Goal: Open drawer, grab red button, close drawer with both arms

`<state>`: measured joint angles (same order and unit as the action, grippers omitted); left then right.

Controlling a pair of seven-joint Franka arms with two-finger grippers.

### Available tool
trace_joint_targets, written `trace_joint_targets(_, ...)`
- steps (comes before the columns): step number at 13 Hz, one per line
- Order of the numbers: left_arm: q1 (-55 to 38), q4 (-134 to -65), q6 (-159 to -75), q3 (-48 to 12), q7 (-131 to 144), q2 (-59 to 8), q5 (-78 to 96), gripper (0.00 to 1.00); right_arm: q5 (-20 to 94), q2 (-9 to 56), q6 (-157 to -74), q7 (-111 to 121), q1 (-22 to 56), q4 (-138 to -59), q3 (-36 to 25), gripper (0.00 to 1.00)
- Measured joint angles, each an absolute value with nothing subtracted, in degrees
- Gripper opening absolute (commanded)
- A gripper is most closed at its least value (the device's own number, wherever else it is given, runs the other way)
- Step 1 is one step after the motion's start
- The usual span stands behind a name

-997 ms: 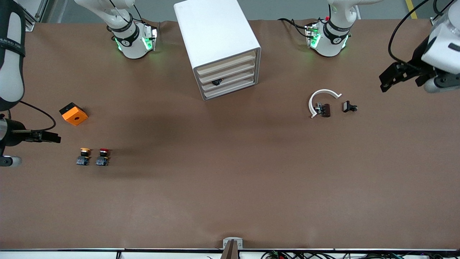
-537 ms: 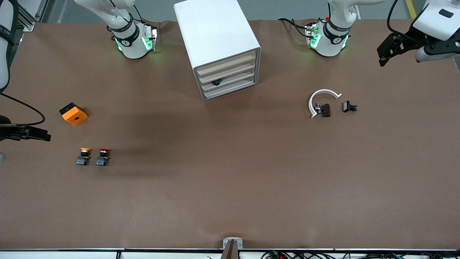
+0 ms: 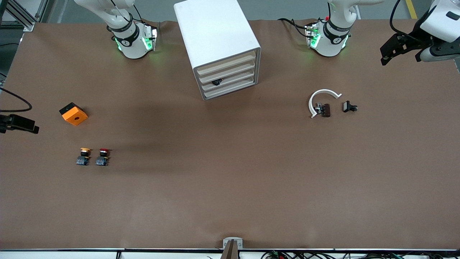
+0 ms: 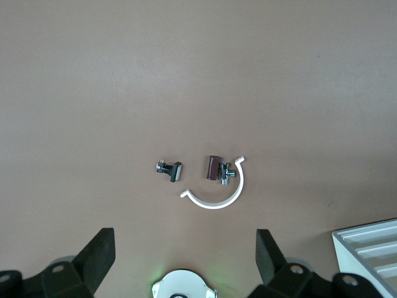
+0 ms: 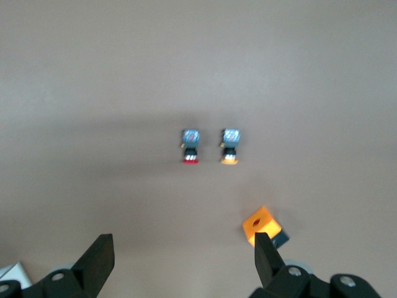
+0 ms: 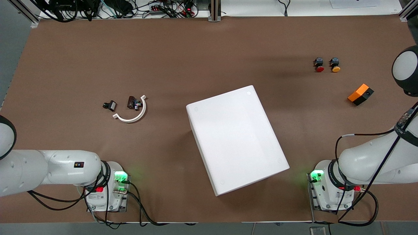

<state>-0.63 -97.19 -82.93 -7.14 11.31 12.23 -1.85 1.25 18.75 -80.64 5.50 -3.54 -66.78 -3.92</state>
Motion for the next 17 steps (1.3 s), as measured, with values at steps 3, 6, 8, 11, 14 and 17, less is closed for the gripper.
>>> trace_joint_targets(3,0.0,-97.7,-83.3,-7.1,11.3,12.0,-1.8,1.0,2.7,14.6,-78.6,6.5,-4.2,-67.1,-4.3,1.0)
trace_joint_targets(6,0.9,-97.6,-84.3,-6.4,11.3,11.1,-1.1,1.0,2.6,10.0,-77.8,8.4,-4.4,-69.2,-4.4,1.0)
trace_joint_targets(8,0.9,-96.8,-84.9,-5.5,11.1,9.9,-0.3,1.0,2.6,7.1,-78.1,8.7,-4.5,-73.1,-4.3,1.0)
trace_joint_targets(11,1.0,-94.5,-85.1,-5.3,10.8,7.8,-0.2,1.0,2.2,4.6,-80.5,8.9,-4.3,-78.9,-3.8,1.0)
trace_joint_targets(14,1.0,-93.6,-85.1,-5.3,10.8,6.9,-0.2,1.0,2.3,3.5,-80.6,8.9,-4.3,-79.9,-3.6,1.0)
trace_joint_targets(17,1.0,-93.1,-85.1,-5.3,10.8,6.7,-0.2,1.0,2.6,1.3,-80.8,8.9,-4.3,-81.4,-3.6,1.0)
